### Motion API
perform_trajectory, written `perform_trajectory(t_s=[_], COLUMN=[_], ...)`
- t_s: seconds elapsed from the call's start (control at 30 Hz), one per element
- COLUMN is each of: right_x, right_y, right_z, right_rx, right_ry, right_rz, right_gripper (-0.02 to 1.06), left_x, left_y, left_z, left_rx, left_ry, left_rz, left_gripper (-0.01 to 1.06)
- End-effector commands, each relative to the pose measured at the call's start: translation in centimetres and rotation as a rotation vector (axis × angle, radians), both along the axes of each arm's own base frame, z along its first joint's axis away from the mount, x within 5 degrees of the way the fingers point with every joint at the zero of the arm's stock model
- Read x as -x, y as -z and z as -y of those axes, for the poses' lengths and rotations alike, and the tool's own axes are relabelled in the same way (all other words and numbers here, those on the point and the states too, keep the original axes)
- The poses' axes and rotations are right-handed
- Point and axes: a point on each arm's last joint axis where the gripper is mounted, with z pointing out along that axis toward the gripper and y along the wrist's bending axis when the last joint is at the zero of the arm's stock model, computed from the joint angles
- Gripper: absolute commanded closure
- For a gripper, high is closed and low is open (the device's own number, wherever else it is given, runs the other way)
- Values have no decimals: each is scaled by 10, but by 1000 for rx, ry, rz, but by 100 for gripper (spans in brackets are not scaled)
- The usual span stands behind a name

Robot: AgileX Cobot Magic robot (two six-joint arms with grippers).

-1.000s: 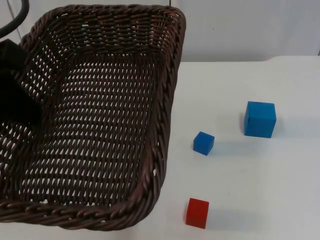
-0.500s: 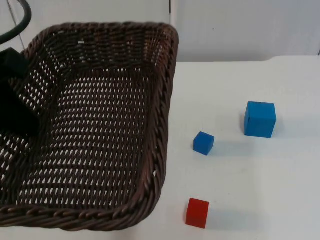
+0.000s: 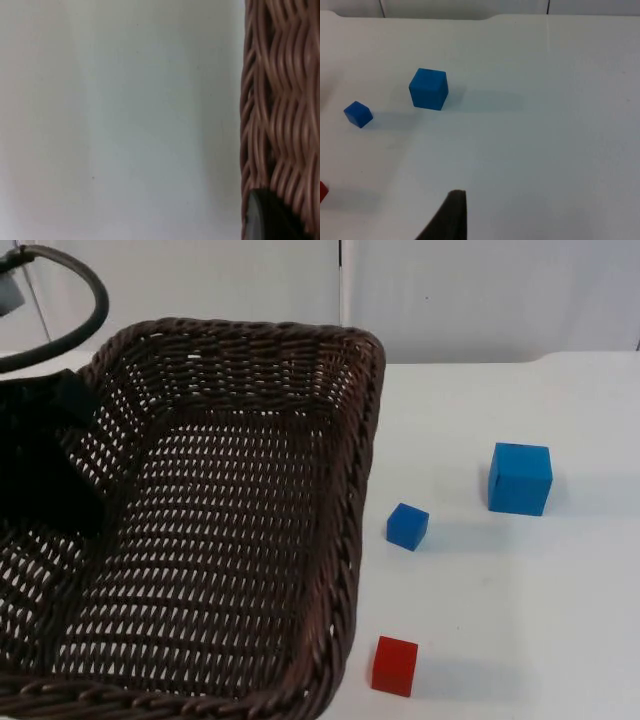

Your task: Pick up the basket with the left hand and place the largest block into the basket with the right hand.

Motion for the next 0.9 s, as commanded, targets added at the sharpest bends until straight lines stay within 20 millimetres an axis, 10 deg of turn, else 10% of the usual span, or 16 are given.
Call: perform_trajectory(t_s=[0.0, 0.87], right_x=[0, -1], right_y=[0, 0], right_z=[0, -1], right_rx=[7, -5], right_ry=[8, 3], right_rz=[6, 1], right_gripper=[-1, -1], left_x=[-2, 6], left_y=[-1, 0], left_z=[1, 4], left_rx=[9, 25], left_ry=[-24, 27], left_rz=[18, -51], left_gripper=[105, 105])
